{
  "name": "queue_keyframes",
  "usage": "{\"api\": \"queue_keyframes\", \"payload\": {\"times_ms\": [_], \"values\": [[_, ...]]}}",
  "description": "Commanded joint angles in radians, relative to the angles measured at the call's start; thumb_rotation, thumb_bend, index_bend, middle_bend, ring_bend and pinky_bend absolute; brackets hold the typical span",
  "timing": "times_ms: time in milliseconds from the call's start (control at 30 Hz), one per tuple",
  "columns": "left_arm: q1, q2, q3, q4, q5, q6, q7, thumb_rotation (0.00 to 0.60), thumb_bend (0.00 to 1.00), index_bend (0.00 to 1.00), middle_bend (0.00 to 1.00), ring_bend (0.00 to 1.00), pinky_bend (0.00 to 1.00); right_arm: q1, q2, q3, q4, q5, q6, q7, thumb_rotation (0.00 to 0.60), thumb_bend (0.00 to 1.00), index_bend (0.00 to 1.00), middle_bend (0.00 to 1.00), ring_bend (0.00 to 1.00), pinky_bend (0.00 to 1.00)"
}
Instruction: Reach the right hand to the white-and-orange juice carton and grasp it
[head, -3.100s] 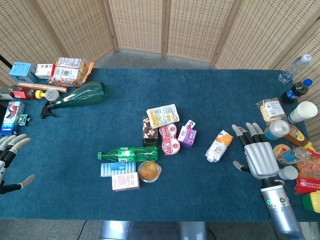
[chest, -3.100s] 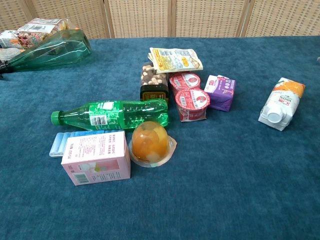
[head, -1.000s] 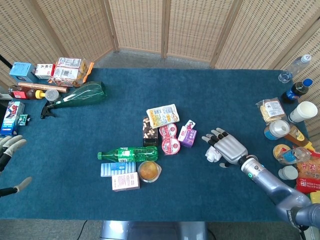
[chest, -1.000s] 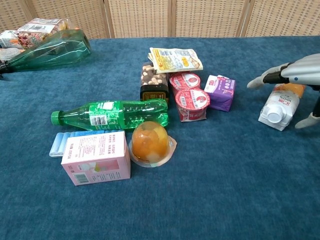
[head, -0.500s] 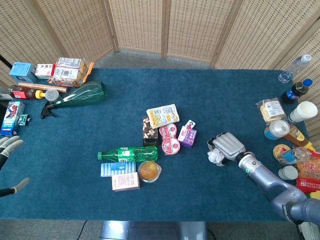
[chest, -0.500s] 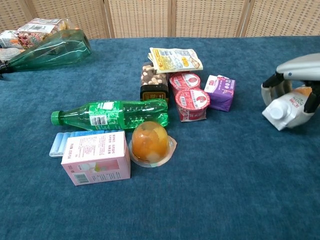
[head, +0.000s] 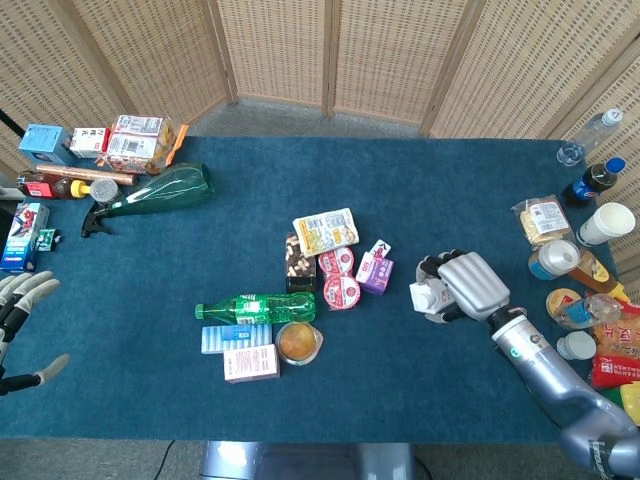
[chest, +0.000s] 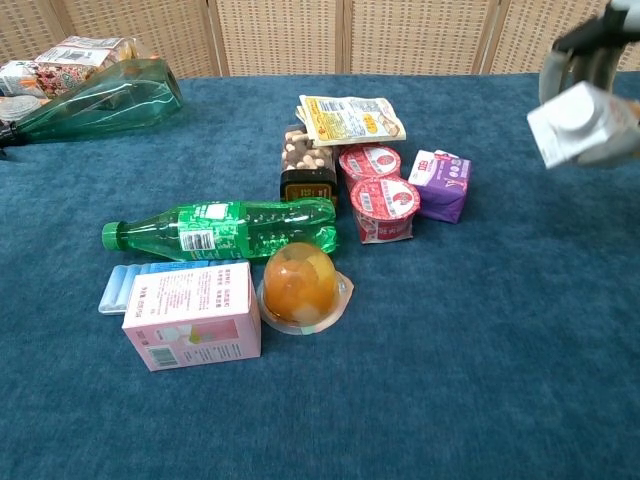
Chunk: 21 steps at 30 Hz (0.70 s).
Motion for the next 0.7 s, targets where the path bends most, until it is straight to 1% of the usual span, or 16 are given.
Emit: {"api": "queue_keyframes", "payload": {"times_ms": [33, 133, 300, 433, 700], "values": [[0.001, 0.001, 0.001, -0.001, 0.003, 0.002, 0.001, 0.6, 0.27, 0.12, 0.11, 0.0, 0.0, -0.029, 0.033, 0.027, -0.068, -0.05, 0.086, 0.025, 0.6, 0.19, 0.73, 1.0, 0.82, 0.96], [0.003, 0.003, 0.002, -0.001, 0.008, 0.009, 0.001, 0.6, 0.27, 0.12, 0.11, 0.0, 0.0, -0.04, 0.038, 0.04, -0.101, -0.071, 0.13, 0.035, 0.6, 0.18, 0.73, 1.0, 0.82, 0.96], [0.007, 0.005, 0.002, 0.005, 0.01, 0.018, -0.006, 0.6, 0.27, 0.12, 0.11, 0.0, 0.0, -0.052, 0.043, 0.06, -0.147, -0.068, 0.167, -0.005, 0.6, 0.17, 0.73, 1.0, 0.82, 0.96], [0.008, 0.001, 0.003, 0.014, 0.009, 0.02, -0.016, 0.6, 0.27, 0.12, 0.11, 0.0, 0.0, -0.057, 0.047, 0.068, -0.173, -0.061, 0.176, -0.025, 0.6, 0.18, 0.73, 1.0, 0.82, 0.95], [0.006, -0.003, 0.002, 0.03, 0.006, 0.021, -0.033, 0.6, 0.27, 0.12, 0.12, 0.0, 0.0, -0.065, 0.056, 0.068, -0.208, -0.05, 0.168, -0.075, 0.6, 0.17, 0.73, 1.0, 0.83, 0.95]]}}
